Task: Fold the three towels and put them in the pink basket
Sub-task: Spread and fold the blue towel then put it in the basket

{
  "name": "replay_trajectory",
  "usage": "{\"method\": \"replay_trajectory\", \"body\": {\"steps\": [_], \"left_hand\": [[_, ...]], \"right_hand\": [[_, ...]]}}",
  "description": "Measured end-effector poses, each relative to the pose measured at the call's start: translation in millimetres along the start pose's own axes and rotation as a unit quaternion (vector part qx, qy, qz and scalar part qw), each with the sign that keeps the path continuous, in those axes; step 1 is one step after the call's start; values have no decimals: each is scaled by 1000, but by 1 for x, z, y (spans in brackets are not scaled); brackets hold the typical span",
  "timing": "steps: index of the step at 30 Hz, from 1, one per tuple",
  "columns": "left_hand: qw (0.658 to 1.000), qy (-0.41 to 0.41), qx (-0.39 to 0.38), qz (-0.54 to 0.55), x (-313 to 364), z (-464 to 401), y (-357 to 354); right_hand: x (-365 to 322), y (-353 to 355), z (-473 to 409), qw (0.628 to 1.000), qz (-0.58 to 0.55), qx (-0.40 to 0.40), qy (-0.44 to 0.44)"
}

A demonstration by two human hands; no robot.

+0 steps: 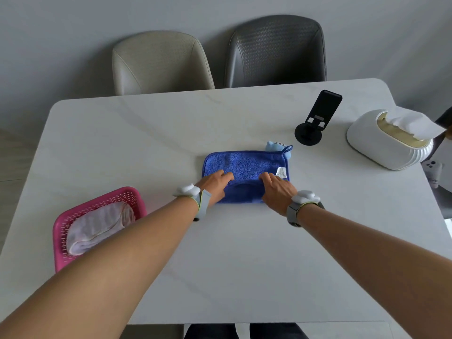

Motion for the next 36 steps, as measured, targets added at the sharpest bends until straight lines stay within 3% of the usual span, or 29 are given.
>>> {"method": "replay_trajectory", "body": {"steps": [11, 20, 27, 30, 32, 36], "left_hand": [[982, 106, 142, 64, -27, -46, 23], [966, 192, 150, 89, -41, -69, 27], [928, 322, 118, 148, -40, -73, 19], [916, 343, 121, 170, -41, -70, 15], [910, 343, 136, 191, -41, -69, 12], [897, 332, 158, 246, -40, -62, 8]], "right_hand": [[43, 18, -65, 994, 61, 76, -47], [56, 29, -100, 990, 92, 83, -69], [45, 33, -104, 969, 140, 169, -109], [20, 32, -97, 966, 47, 234, -100], [-5, 27, -87, 967, -43, 237, -85], [-44, 6, -68, 946, -276, 116, -127]]}}
Point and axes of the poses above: each hand's wrist, its own z-axis away from the middle knuckle, its own y-axis out of the back of the hand, x = y × z, the point moved 1 cm from there along -z, towards the middle knuckle, and after that the axes turned 10 degrees about z, right-handed, at the moved point
